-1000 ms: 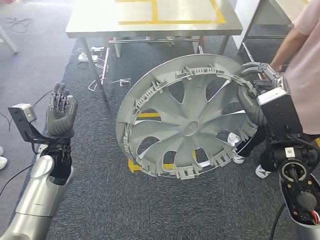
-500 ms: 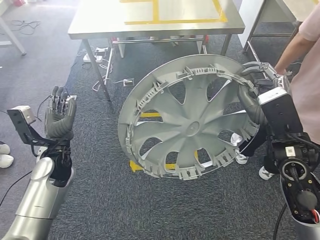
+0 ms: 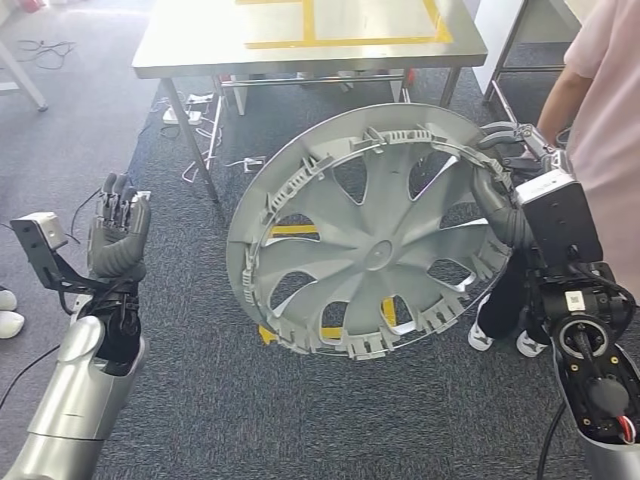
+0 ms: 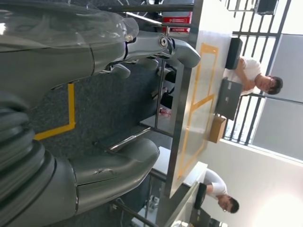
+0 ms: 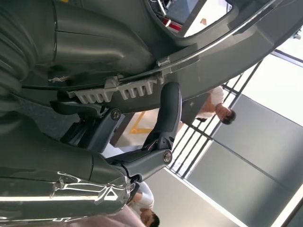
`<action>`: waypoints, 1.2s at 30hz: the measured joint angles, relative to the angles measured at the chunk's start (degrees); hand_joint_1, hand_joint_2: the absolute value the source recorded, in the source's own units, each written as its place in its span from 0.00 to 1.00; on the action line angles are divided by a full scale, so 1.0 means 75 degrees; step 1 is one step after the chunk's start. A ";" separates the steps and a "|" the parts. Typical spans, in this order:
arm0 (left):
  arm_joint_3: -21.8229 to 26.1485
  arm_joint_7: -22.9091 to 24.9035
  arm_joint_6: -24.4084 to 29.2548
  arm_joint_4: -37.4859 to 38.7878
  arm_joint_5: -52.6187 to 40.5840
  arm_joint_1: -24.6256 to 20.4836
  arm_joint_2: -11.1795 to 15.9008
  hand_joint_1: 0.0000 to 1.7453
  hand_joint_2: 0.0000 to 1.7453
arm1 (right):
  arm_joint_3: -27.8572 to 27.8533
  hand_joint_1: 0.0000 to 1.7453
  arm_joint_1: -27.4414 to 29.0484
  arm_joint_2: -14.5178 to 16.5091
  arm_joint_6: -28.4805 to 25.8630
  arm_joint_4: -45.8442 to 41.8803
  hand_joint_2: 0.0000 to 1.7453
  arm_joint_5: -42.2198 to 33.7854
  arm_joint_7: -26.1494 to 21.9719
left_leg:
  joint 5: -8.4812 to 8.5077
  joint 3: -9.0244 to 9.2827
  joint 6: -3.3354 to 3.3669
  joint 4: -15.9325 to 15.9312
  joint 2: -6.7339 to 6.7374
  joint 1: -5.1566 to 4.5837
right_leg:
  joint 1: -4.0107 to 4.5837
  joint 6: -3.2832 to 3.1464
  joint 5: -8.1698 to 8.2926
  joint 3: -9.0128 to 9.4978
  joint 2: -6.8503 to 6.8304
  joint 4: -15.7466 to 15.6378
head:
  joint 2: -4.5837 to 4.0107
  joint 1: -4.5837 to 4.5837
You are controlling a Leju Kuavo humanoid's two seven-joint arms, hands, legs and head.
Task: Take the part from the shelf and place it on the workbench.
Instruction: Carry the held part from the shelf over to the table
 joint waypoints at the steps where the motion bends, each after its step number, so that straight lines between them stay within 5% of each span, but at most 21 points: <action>1: 0.0000 0.0014 -0.0016 0.0000 0.0004 0.0000 0.0000 0.00 1.00 | 0.0000 1.00 0.0000 0.0000 0.0000 0.0000 1.00 0.0000 0.0008 | 0.0000 0.0000 0.0000 0.0000 0.0000 -0.0001 | -0.0001 0.0000 0.0000 0.0002 0.0000 -0.0003 | 0.0000 -0.0001; 8: 0.0000 0.0035 -0.0088 0.0002 0.0013 -0.0002 0.0000 0.00 1.00 | 0.0000 1.00 0.0000 0.0000 -0.0012 0.0000 1.00 0.0007 0.0025 | 0.0000 0.0000 0.0001 0.0001 -0.0001 -0.0009 | -0.0008 0.0003 0.0002 0.0015 -0.0001 -0.0022 | 0.0001 0.0001; 14: 0.0000 0.0038 -0.0138 0.0006 0.0015 -0.0064 -0.0004 0.00 1.00 | 0.0000 1.00 -0.0018 -0.0001 -0.0048 -0.0001 1.00 0.0042 0.0005 | 0.0008 0.0191 0.0158 -0.0208 0.0044 0.0025 | -0.0025 0.0133 -0.0048 0.0075 -0.0020 -0.0077 | 0.0001 -0.0049; 16: 0.0000 0.0036 -0.0144 0.0014 0.0015 -0.0091 -0.0007 0.00 1.00 | -0.0002 1.00 -0.0036 -0.0003 -0.0052 -0.0001 1.00 0.0042 0.0000 | 0.0024 0.0337 0.0168 -0.0336 0.0077 0.0091 | -0.0050 0.0189 -0.0359 -0.0240 -0.0080 0.0576 | 0.0001 0.0007; 19: 0.0000 0.0032 -0.0152 0.0050 0.0006 -0.0104 -0.0009 0.00 1.00 | 0.0000 1.00 -0.0035 -0.0003 -0.0055 0.0019 1.00 0.0038 -0.0004 | -0.0057 0.0407 0.0145 -0.0331 0.0096 0.0133 | -0.0130 0.0296 -0.0758 -0.1023 -0.0124 0.1953 | 0.0000 0.0102; 21: 0.0000 0.0020 -0.0160 0.0084 -0.0004 -0.0106 -0.0016 0.00 1.00 | 0.0002 1.00 -0.0030 -0.0003 -0.0056 0.0046 1.00 0.0037 -0.0015 | -0.0157 0.0452 0.0070 -0.0269 0.0091 0.0184 | -0.0191 0.0367 -0.0391 -0.1013 -0.0139 0.1712 | -0.0001 0.0152; 24: 0.0000 -0.0043 -0.0192 0.0124 -0.0019 -0.0153 -0.0023 0.00 1.00 | 0.0007 1.00 -0.0056 -0.0003 -0.0066 0.0077 1.00 0.0025 -0.0068 | -0.0366 0.0441 -0.0111 -0.0036 0.0055 0.0217 | -0.0275 0.0477 0.0232 -0.0396 -0.0056 0.0352 | 0.0001 0.0245; 27: 0.0000 -0.0120 -0.0232 0.0171 -0.0026 -0.0216 -0.0032 0.00 1.00 | 0.0020 1.00 -0.0058 -0.0003 -0.0082 0.0124 1.00 0.0004 -0.0107 | -0.0429 0.0356 -0.0242 0.0069 0.0007 0.0205 | -0.0255 0.0304 0.0133 -0.0275 -0.0002 0.0184 | 0.0000 0.0190; 30: 0.0002 -0.0142 -0.0238 0.0209 -0.0027 -0.0254 -0.0036 0.00 1.00 | 0.0038 1.00 -0.0077 -0.0003 -0.0107 0.0151 1.00 0.0004 -0.0136 | -0.0610 0.0201 -0.0324 0.0468 0.0286 0.0202 | -0.0241 0.0129 0.0047 -0.0156 -0.0056 0.0184 | 0.0000 0.0030; 32: 0.0003 -0.0153 -0.0241 0.0235 -0.0028 -0.0287 -0.0036 0.00 1.00 | 0.0044 1.00 -0.0088 -0.0003 -0.0129 0.0159 1.00 -0.0001 -0.0150 | -0.0916 -0.0378 -0.0334 0.1464 0.0510 0.0183 | -0.0203 0.0039 -0.0029 -0.0064 -0.0102 0.0169 | -0.0001 -0.0087; 34: 0.0003 -0.0154 -0.0246 0.0270 -0.0029 -0.0284 -0.0041 0.00 1.00 | 0.0060 1.00 -0.0073 -0.0003 -0.0138 0.0178 1.00 -0.0002 -0.0155 | -0.1047 -0.1043 -0.0288 0.2355 0.0542 0.0165 | -0.0143 -0.0014 -0.0128 0.0030 -0.0135 0.0168 | 0.0000 -0.0171; 36: 0.0002 -0.0155 -0.0254 0.0309 -0.0029 -0.0280 -0.0044 0.00 1.00 | 0.0067 1.00 -0.0064 -0.0003 -0.0141 0.0196 1.00 -0.0003 -0.0160 | -0.0627 -0.1211 -0.0163 0.2211 0.0542 0.0104 | -0.0073 -0.0040 -0.0250 0.0182 -0.0160 0.0165 | 0.0000 -0.0249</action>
